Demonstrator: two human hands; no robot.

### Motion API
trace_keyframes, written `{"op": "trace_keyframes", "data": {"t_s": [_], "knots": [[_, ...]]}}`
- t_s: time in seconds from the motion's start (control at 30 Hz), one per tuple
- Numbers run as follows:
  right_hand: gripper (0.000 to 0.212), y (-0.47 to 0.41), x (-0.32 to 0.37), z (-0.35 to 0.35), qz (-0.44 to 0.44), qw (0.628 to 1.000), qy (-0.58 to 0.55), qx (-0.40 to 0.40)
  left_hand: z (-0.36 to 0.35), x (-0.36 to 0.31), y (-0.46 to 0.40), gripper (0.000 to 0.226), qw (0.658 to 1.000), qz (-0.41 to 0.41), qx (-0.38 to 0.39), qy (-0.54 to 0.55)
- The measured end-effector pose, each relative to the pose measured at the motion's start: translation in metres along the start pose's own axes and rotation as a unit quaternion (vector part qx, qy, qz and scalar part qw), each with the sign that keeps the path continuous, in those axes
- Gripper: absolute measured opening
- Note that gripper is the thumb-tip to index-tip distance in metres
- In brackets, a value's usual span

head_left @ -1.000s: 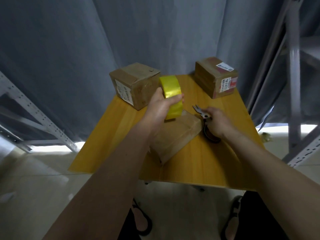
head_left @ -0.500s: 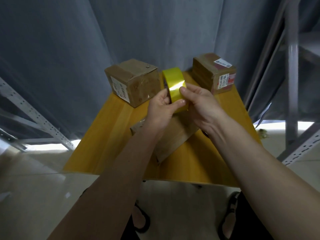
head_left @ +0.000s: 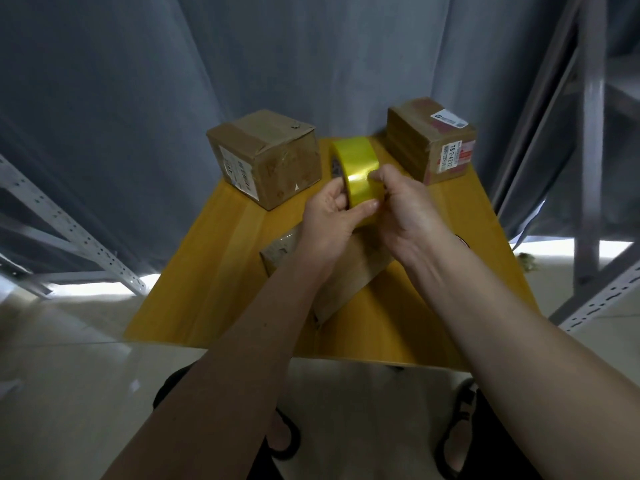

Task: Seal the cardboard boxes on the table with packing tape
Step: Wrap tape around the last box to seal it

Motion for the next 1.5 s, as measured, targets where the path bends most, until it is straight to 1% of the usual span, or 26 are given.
{"op": "trace_keyframes", "data": {"t_s": [0.1, 0.13, 0.2, 0.23, 0.33, 0.4, 0.43, 0.47, 0.53, 0.57, 0.6, 0.63, 0.67, 0.7, 0.73, 0.77, 0.83, 0.93, 1.03, 1.1, 1.17, 1.2, 1.27, 1.33, 1.4, 1.5], "knots": [[0.010, 0.000, -0.001, 0.001, -0.002, 1.000, -0.007, 0.018, 0.000, 0.001, -0.001, 0.037, 1.000, -0.003, 0.000, 0.002], [0.012, 0.001, -0.001, 0.001, -0.003, 1.000, -0.012, 0.025, 0.000, 0.001, -0.001, 0.037, 1.000, -0.002, 0.000, 0.003], [0.023, 0.001, -0.002, 0.001, -0.007, 0.999, -0.020, 0.032, 0.000, 0.001, -0.002, 0.036, 1.000, -0.001, -0.002, 0.002], [0.023, 0.001, -0.002, 0.001, -0.007, 0.999, -0.021, 0.033, 0.001, 0.000, -0.003, 0.036, 1.000, -0.002, -0.001, -0.001], [0.010, 0.001, -0.001, 0.001, -0.009, 0.999, -0.023, 0.036, 0.002, -0.003, -0.002, 0.035, 1.000, -0.007, 0.016, -0.016], [0.008, 0.001, 0.001, 0.003, -0.012, 0.999, -0.040, 0.035, 0.002, -0.007, -0.003, 0.034, 0.999, 0.002, 0.040, -0.035], [0.016, 0.001, 0.003, 0.004, -0.014, 0.999, -0.037, 0.035, 0.003, -0.010, -0.003, 0.034, 0.997, 0.009, 0.057, -0.046], [0.029, 0.001, 0.005, 0.006, -0.014, 0.999, -0.012, 0.033, 0.004, -0.014, -0.003, 0.033, 0.995, 0.014, 0.078, -0.063], [0.055, -0.003, 0.015, 0.012, 0.011, 0.994, 0.107, 0.018, 0.008, -0.024, -0.003, 0.025, 0.985, 0.015, 0.118, -0.121], [0.067, -0.005, 0.023, 0.017, 0.044, 0.982, 0.185, 0.008, 0.012, -0.030, -0.002, 0.020, 0.979, 0.015, 0.134, -0.155], [0.077, -0.005, 0.035, 0.021, 0.097, 0.960, 0.261, 0.016, 0.015, -0.037, -0.001, 0.015, 0.971, 0.018, 0.148, -0.186], [0.082, -0.003, 0.045, 0.020, 0.149, 0.927, 0.340, 0.058, 0.018, -0.044, -0.001, 0.011, 0.963, 0.023, 0.160, -0.216], [0.080, -0.001, 0.052, 0.017, 0.176, 0.884, 0.416, 0.123, 0.020, -0.050, -0.001, 0.010, 0.952, 0.028, 0.176, -0.250], [0.070, 0.002, 0.055, 0.012, 0.170, 0.844, 0.473, 0.186, 0.021, -0.057, -0.001, 0.009, 0.937, 0.035, 0.196, -0.286], [0.058, 0.004, 0.055, 0.009, 0.145, 0.823, 0.498, 0.232, 0.021, -0.063, -0.002, 0.010, 0.923, 0.042, 0.216, -0.315], [0.049, 0.006, 0.056, 0.008, 0.118, 0.824, 0.489, 0.260, 0.021, -0.068, -0.002, 0.013, 0.914, 0.047, 0.227, -0.333], [0.037, 0.007, 0.057, 0.010, 0.095, 0.843, 0.441, 0.293, 0.024, -0.076, -0.004, 0.028, 0.916, 0.054, 0.212, -0.336], [0.035, 0.007, 0.057, 0.018, 0.059, 0.857, 0.400, 0.320, 0.032, -0.082, -0.004, 0.034, 0.930, 0.064, 0.205, -0.298], [0.041, 0.011, 0.053, 0.019, 0.037, 0.870, 0.365, 0.329, 0.038, -0.077, -0.004, 0.031, 0.935, 0.081, 0.209, -0.274], [0.047, 0.014, 0.051, 0.019, 0.018, 0.871, 0.356, 0.337, 0.041, -0.071, -0.004, 0.019, 0.939, 0.094, 0.202, -0.263], [0.046, 0.016, 0.050, 0.018, 0.000, 0.868, 0.361, 0.342, 0.043, -0.067, -0.003, 0.011, 0.942, 0.105, 0.202, -0.248], [0.040, 0.016, 0.049, 0.018, 0.004, 0.867, 0.374, 0.330, 0.043, -0.065, -0.002, 0.010, 0.942, 0.107, 0.203, -0.243], [0.026, 0.015, 0.047, 0.014, 0.042, 0.869, 0.408, 0.278, 0.043, -0.066, -0.001, 0.012, 0.943, 0.105, 0.201, -0.243], [0.028, 0.013, 0.043, 0.010, 0.079, 0.877, 0.416, 0.228, 0.041, -0.067, -0.002, 0.020, 0.943, 0.097, 0.197, -0.249], [0.028, 0.013, 0.042, 0.008, 0.091, 0.880, 0.414, 0.213, 0.040, -0.068, -0.002, 0.027, 0.943, 0.092, 0.198, -0.252], [0.022, 0.014, 0.042, 0.008, 0.092, 0.877, 0.418, 0.219, 0.041, -0.067, -0.002, 0.028, 0.944, 0.096, 0.197, -0.245]]}}
Point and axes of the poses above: each hand's wrist, its own y-axis away from the middle knuckle, its own z-axis out of the back of the hand, x = y × z, the point moved 3 cm from there along -y, towards the middle knuckle, and after that the axes turned 2 degrees about x, right-handed, at the moved point
